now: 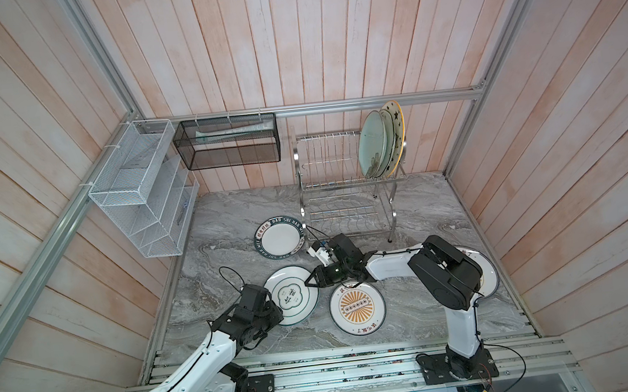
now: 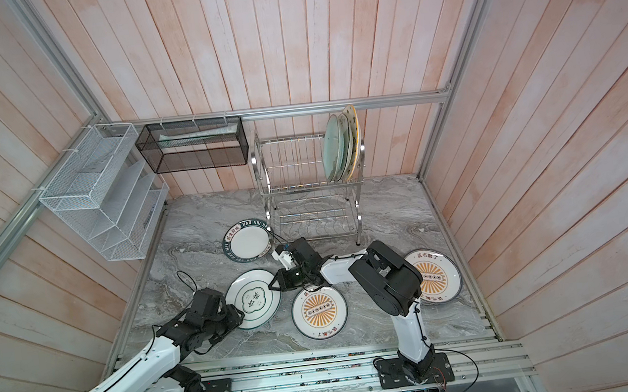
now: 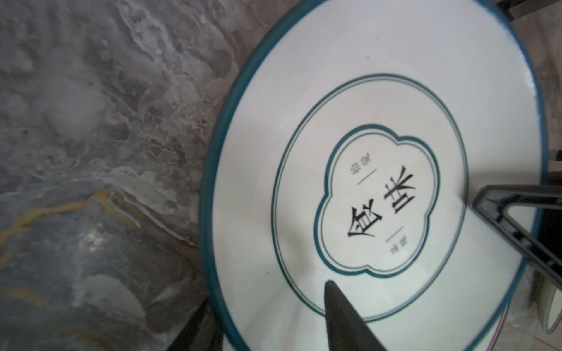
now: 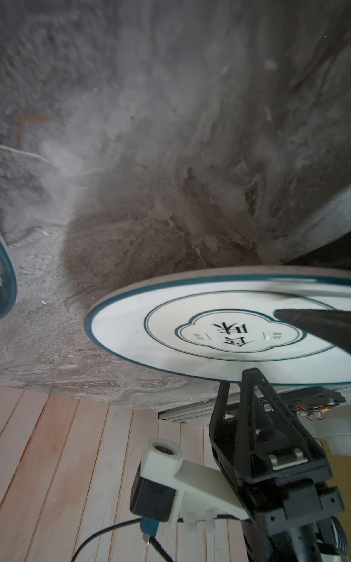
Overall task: Load plates into a dish rack
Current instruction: Pick up the plate from the center of the table.
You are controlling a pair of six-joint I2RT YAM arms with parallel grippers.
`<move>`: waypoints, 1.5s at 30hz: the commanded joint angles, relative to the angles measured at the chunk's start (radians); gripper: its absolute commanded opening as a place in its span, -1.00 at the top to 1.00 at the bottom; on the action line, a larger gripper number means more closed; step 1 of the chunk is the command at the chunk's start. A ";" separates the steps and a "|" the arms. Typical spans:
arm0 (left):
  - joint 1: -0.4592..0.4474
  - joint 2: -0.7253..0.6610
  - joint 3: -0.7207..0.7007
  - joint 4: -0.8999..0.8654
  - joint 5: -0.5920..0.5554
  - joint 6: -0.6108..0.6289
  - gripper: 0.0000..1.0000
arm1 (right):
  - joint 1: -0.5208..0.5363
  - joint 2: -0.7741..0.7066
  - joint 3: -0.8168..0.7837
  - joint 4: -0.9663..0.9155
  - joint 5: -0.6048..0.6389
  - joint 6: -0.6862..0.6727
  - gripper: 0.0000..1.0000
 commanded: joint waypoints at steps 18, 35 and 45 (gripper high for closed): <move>0.001 -0.007 0.006 0.053 0.020 0.004 -0.04 | 0.018 -0.030 0.001 0.032 -0.046 0.004 0.90; 0.002 -0.039 0.021 0.019 0.006 0.001 -0.08 | 0.013 -0.074 -0.035 0.054 -0.013 0.006 1.00; 0.001 -0.046 0.070 0.035 -0.041 0.021 -0.15 | -0.019 -0.153 -0.093 0.063 0.054 -0.005 1.00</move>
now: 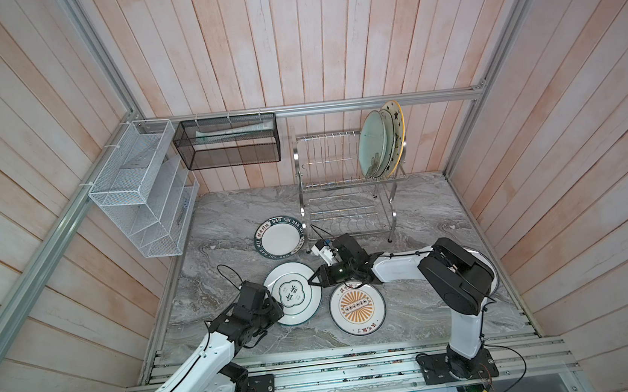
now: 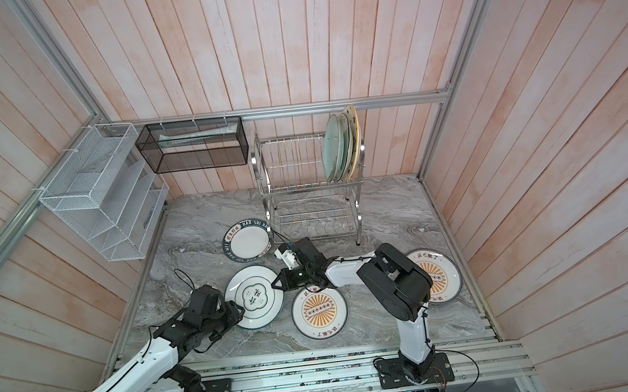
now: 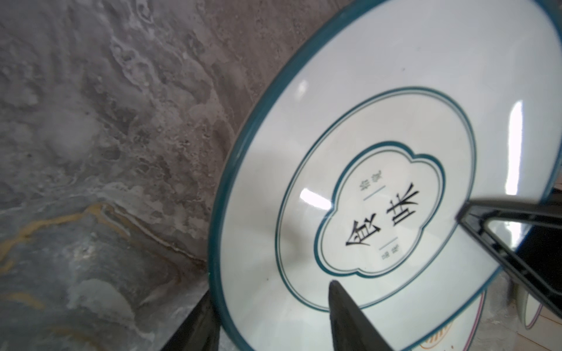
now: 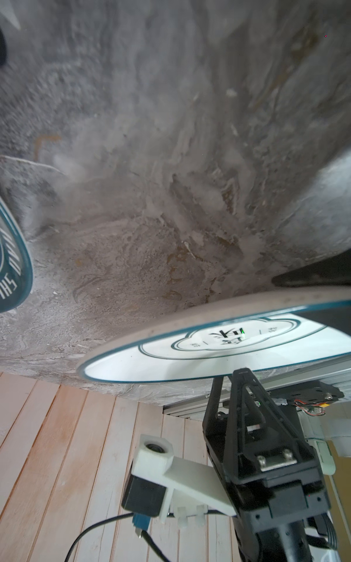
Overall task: Load plates into a dish rack
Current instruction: Pick up the plate from the center of the table.
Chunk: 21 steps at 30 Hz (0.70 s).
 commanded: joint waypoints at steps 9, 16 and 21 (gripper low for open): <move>0.002 -0.058 0.058 0.106 -0.047 0.046 -0.18 | -0.021 -0.163 -0.080 0.030 0.120 -0.021 1.00; 0.000 -0.074 0.126 0.168 -0.104 0.125 -0.23 | -0.042 -0.270 -0.147 0.026 0.201 -0.010 1.00; 0.000 -0.019 0.185 0.229 -0.067 0.202 -0.24 | -0.087 -0.382 -0.223 0.019 0.252 0.009 1.00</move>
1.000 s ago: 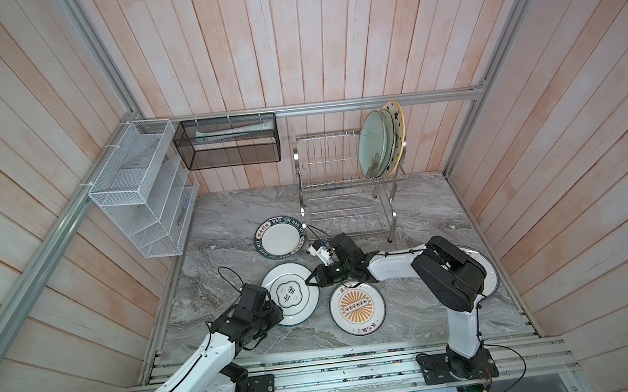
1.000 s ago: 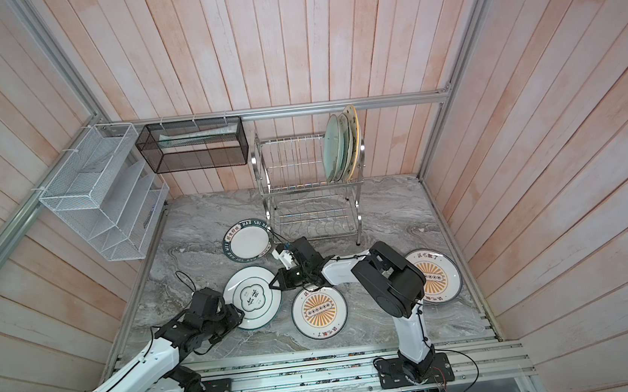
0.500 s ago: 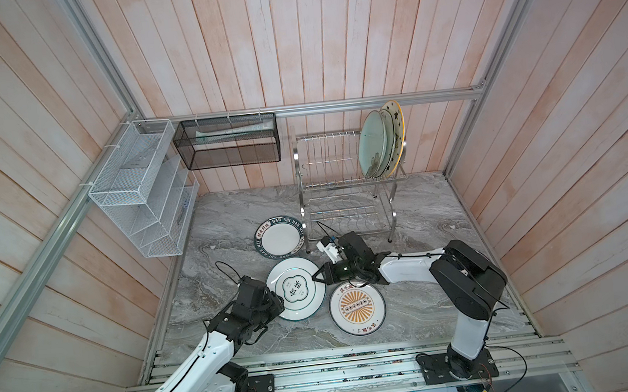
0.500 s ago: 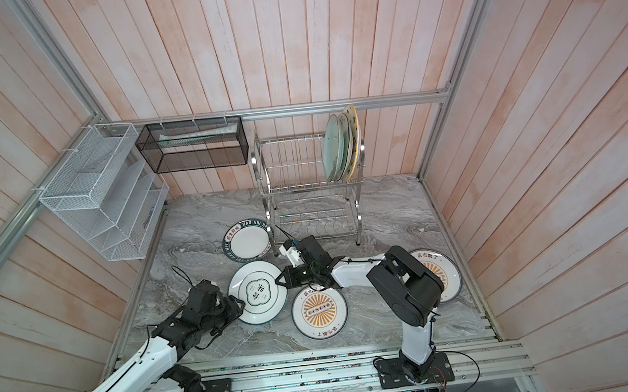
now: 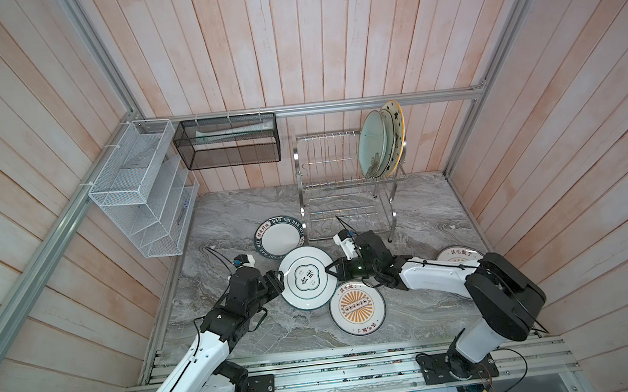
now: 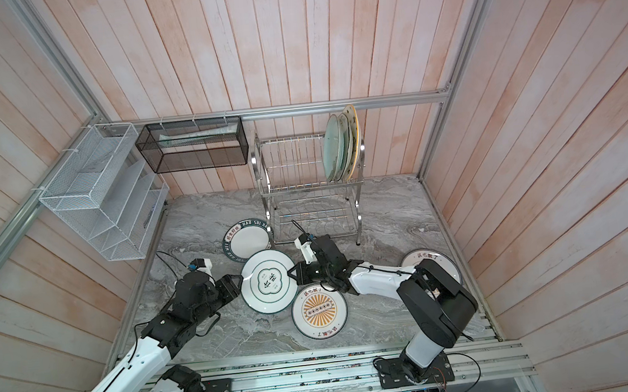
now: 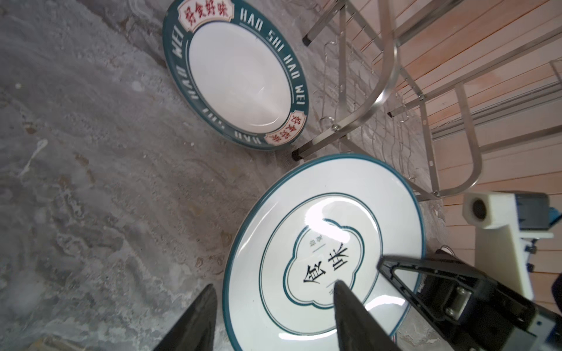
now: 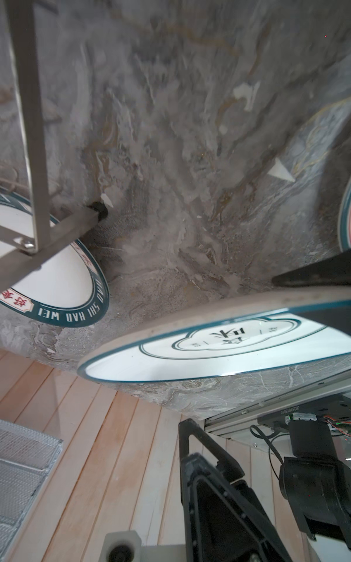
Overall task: Load plates into a dish rack
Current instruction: Pick up the plate from the center of the table.
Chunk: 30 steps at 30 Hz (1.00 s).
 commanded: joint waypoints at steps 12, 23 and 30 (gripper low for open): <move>0.003 0.057 -0.012 0.265 0.234 0.140 -0.24 | -0.113 -0.322 -0.165 0.121 0.071 0.048 1.00; 0.003 0.139 0.015 0.438 0.427 0.159 -0.25 | -0.195 -0.413 -0.168 0.175 -0.035 0.031 1.00; 0.002 0.202 0.029 0.517 0.475 0.157 -0.22 | -0.206 -0.470 -0.186 0.201 -0.033 0.035 1.00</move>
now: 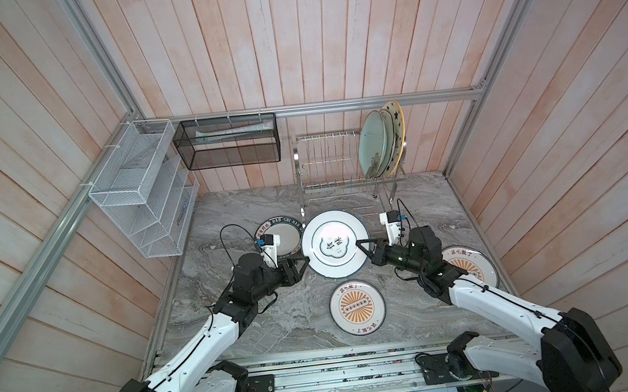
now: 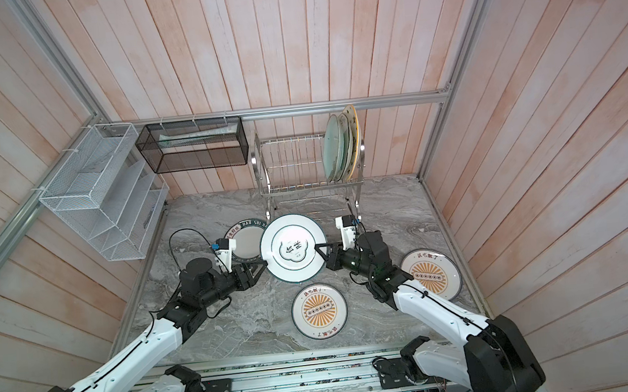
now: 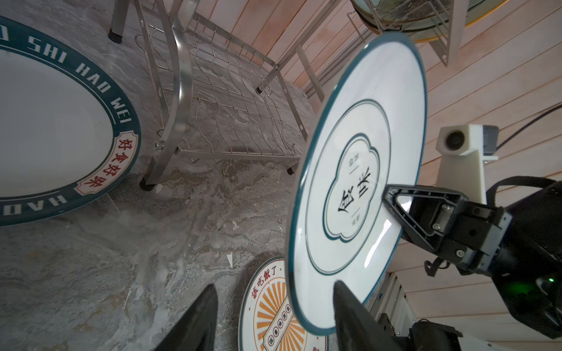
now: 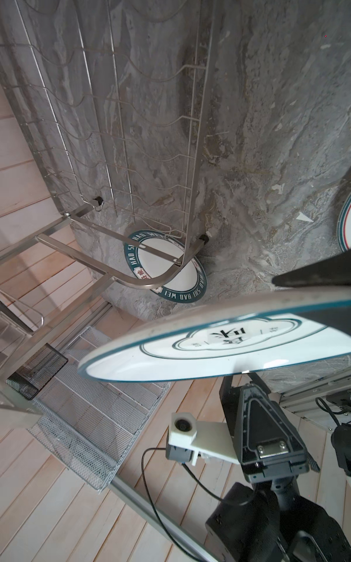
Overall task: Load plates into a dish rack
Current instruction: Pick up the plate from the center of the table, then place the plate on the dish rack.
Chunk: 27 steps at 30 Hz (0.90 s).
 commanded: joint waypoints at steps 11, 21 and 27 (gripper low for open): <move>0.002 0.026 -0.029 0.246 0.059 -0.081 -0.10 | -0.006 0.003 -0.022 0.205 -0.074 0.046 1.00; -0.003 0.009 -0.082 0.358 0.001 -0.139 -0.01 | -0.005 0.043 -0.038 0.286 -0.107 0.082 1.00; -0.011 0.011 -0.112 0.439 -0.033 -0.181 0.15 | 0.007 0.083 -0.047 0.357 -0.121 0.118 1.00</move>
